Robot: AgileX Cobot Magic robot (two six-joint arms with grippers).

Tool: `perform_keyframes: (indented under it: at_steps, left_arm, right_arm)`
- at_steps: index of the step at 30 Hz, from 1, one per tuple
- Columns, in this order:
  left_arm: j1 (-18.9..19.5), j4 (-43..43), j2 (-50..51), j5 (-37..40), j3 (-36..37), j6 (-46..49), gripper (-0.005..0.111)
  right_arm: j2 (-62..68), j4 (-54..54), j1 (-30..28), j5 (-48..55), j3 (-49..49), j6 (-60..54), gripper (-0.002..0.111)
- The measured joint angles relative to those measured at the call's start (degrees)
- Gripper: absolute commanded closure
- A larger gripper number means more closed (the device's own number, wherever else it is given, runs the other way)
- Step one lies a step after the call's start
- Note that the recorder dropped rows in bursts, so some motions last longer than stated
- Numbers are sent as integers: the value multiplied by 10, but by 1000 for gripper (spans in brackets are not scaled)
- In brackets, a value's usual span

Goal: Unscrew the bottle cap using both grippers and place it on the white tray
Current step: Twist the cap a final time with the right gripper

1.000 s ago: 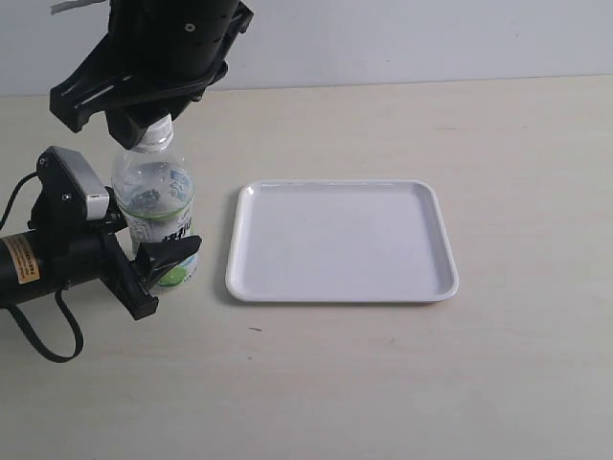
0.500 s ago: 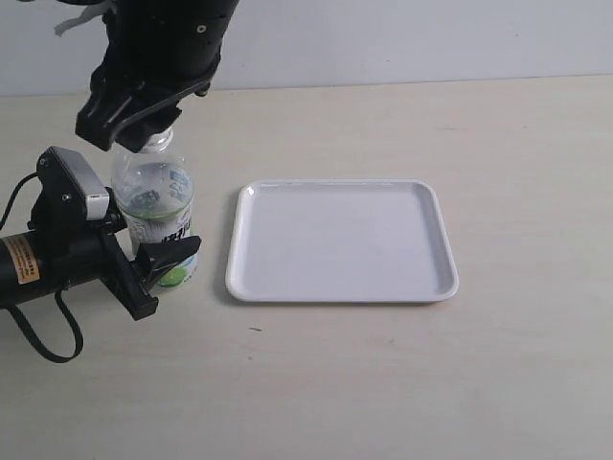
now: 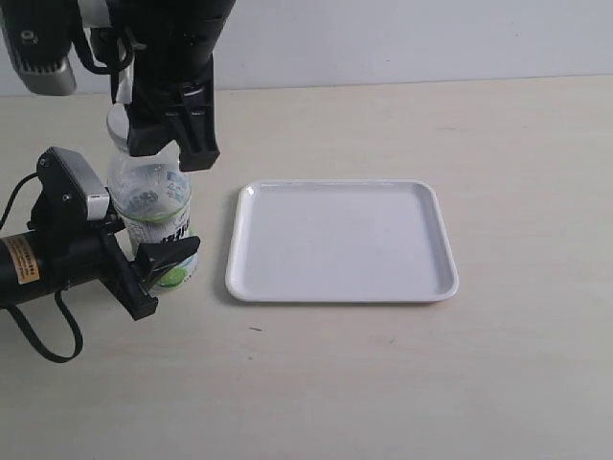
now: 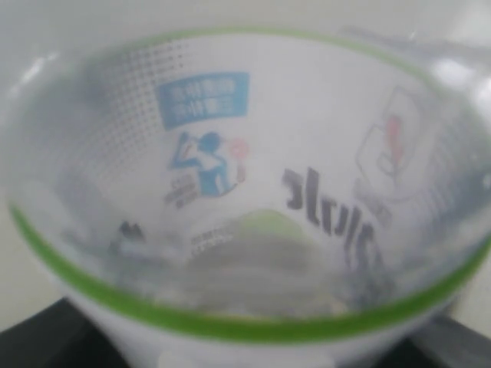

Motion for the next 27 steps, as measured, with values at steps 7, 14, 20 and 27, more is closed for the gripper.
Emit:
perform_keyframes:
  at_steps: [7, 14, 20, 27]
  left_arm:
    - [0, -3, 0, -2, 0, -2, 107]
    - [0, -4, 0, -3, 0, -2, 107]
    - [0, -4, 0, -3, 0, -2, 107]
    - [0, -4, 0, -3, 0, -2, 107]
  right_arm:
    - [0, 0, 0, 0, 0, -175, 108]
    - [0, 0, 0, 0, 0, -333, 108]
    - [0, 0, 0, 0, 0, -453, 108]
    - [-2, 0, 0, 0, 1, -485, 108]
